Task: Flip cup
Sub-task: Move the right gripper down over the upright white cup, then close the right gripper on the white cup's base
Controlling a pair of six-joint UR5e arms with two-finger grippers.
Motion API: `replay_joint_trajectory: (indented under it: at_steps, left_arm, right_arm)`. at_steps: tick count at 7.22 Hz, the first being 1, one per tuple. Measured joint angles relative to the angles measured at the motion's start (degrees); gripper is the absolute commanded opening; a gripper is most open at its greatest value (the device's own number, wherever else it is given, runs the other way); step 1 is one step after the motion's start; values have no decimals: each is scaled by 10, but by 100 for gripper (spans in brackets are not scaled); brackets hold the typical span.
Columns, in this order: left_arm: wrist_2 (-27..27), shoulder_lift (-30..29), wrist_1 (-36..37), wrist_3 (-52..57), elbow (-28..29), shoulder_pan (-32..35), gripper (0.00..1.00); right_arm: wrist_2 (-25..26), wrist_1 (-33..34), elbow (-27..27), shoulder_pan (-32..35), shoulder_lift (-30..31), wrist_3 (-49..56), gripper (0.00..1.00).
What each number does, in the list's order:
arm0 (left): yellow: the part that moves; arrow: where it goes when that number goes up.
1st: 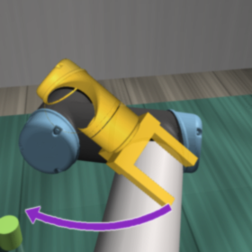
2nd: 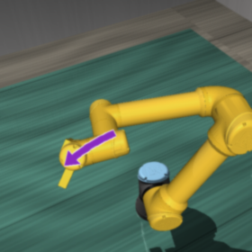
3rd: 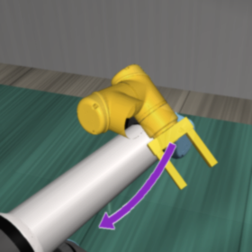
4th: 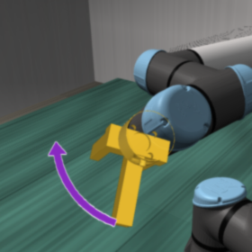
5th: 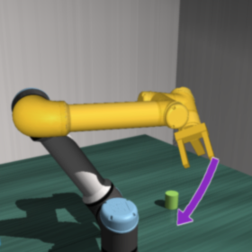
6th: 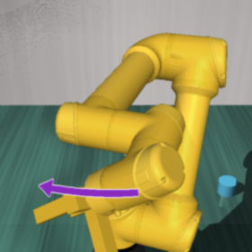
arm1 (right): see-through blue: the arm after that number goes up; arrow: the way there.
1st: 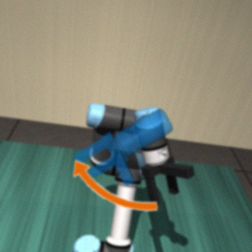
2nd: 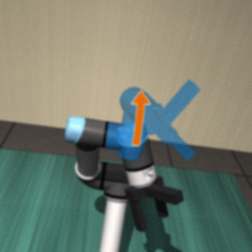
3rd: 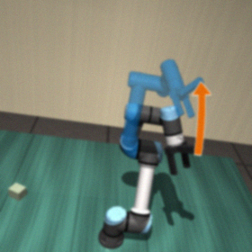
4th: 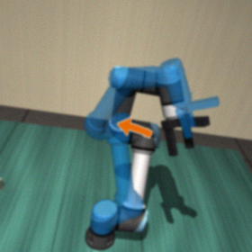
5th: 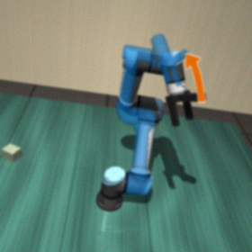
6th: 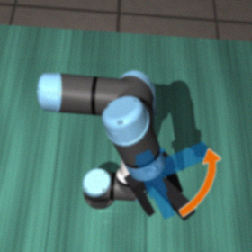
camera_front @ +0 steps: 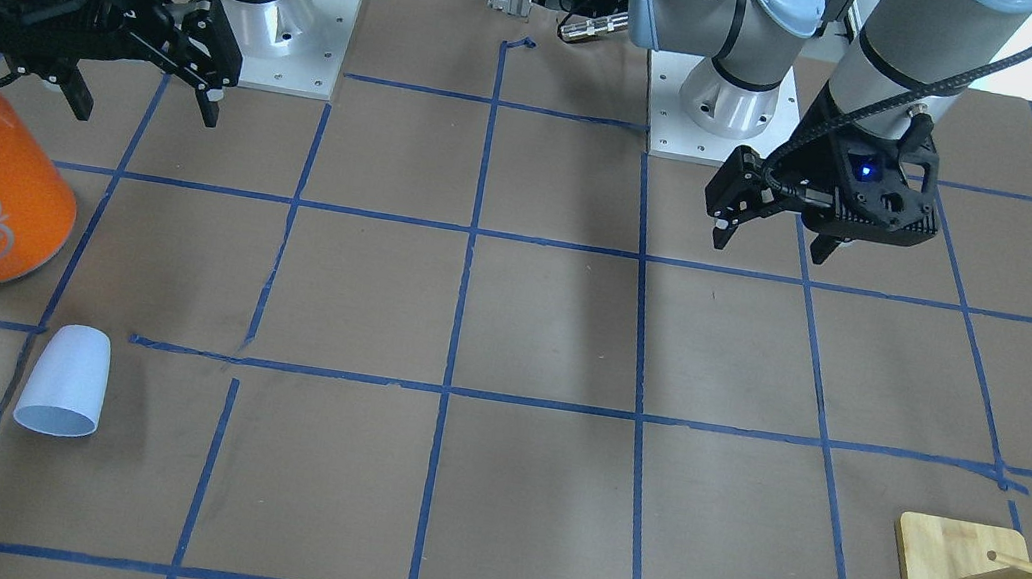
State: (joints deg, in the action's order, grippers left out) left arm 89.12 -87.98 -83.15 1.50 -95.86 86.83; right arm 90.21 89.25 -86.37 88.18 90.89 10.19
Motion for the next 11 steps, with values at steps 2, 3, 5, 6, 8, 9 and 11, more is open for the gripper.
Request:
replay_joint_trajectory:
  at_steps: [2, 3, 5, 6, 8, 9, 11]
  left_arm:
    - [0, 0, 0, -1, -1, 0, 100]
    - [0, 1, 0, -2, -2, 0, 100]
    - [0, 1, 0, -2, -2, 0, 100]
    - [0, 1, 0, -2, -2, 0, 100]
    - [0, 1, 0, -2, -2, 0, 100]
    - [0, 1, 0, -2, -2, 0, 100]
    - [0, 1, 0, -2, -2, 0, 100]
  right_arm:
    - [1, 0, -4, -5, -4, -2, 100]
    - [0, 13, -5, -6, -7, -3, 100]
    - [-7, 80, -20, -7, -15, -6, 99]
    - [-20, 97, -31, -12, -29, -8, 100]
    - [-31, 148, -45, -48, -77, 19, 99]
    - [-31, 176, -48, -70, -104, 44, 100]
    - [-5, 238, -60, -94, -160, 64, 100]
